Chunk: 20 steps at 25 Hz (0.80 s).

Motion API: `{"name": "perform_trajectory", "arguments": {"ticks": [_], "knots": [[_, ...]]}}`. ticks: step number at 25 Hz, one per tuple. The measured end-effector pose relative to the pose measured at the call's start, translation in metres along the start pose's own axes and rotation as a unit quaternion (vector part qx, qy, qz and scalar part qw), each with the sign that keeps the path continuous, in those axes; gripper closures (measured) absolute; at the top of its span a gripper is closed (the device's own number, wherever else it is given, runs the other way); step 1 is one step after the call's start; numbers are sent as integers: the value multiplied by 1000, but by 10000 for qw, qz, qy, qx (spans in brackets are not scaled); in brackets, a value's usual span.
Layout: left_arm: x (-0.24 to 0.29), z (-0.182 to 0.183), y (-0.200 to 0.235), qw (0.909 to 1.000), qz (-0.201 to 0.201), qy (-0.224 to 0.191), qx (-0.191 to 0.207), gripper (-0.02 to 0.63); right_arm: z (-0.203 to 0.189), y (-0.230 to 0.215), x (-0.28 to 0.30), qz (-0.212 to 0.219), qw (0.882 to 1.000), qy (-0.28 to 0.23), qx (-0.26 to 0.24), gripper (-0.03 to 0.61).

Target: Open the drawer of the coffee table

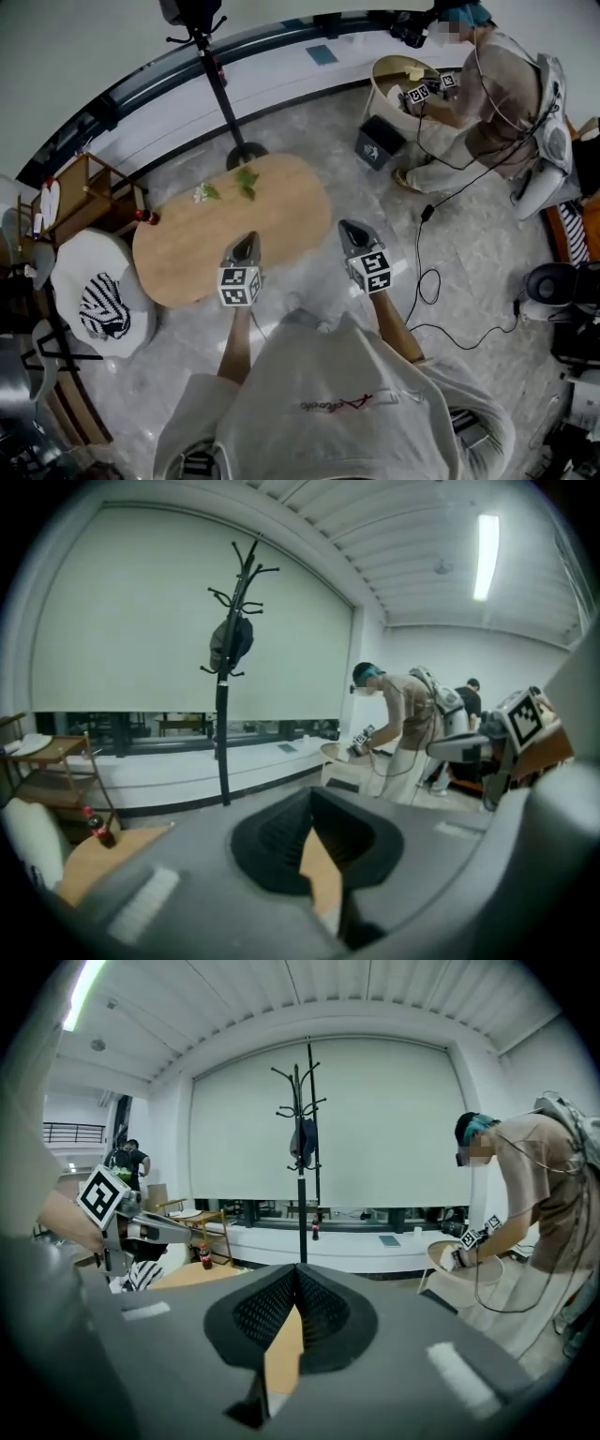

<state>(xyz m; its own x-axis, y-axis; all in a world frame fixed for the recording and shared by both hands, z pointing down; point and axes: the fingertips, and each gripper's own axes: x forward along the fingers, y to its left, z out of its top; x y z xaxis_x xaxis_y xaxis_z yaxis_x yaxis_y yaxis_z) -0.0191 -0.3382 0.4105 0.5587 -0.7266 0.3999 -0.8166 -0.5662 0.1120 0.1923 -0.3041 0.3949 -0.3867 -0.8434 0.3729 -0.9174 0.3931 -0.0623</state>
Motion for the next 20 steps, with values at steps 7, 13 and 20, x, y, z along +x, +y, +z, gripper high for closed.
{"name": "perform_trajectory", "arguments": {"ticks": [7,13,20], "knots": [[-37,-24,90,9961,696,11,-545,614,29,56,83,665,9967,177,-424,575],[-59,-63,137,9901,1067,127,-907,614,19,93,123,1044,9918,418,-615,575],[-87,-106,149,9829,1324,323,-1236,615,-14,128,134,1402,9844,832,-663,575]]}}
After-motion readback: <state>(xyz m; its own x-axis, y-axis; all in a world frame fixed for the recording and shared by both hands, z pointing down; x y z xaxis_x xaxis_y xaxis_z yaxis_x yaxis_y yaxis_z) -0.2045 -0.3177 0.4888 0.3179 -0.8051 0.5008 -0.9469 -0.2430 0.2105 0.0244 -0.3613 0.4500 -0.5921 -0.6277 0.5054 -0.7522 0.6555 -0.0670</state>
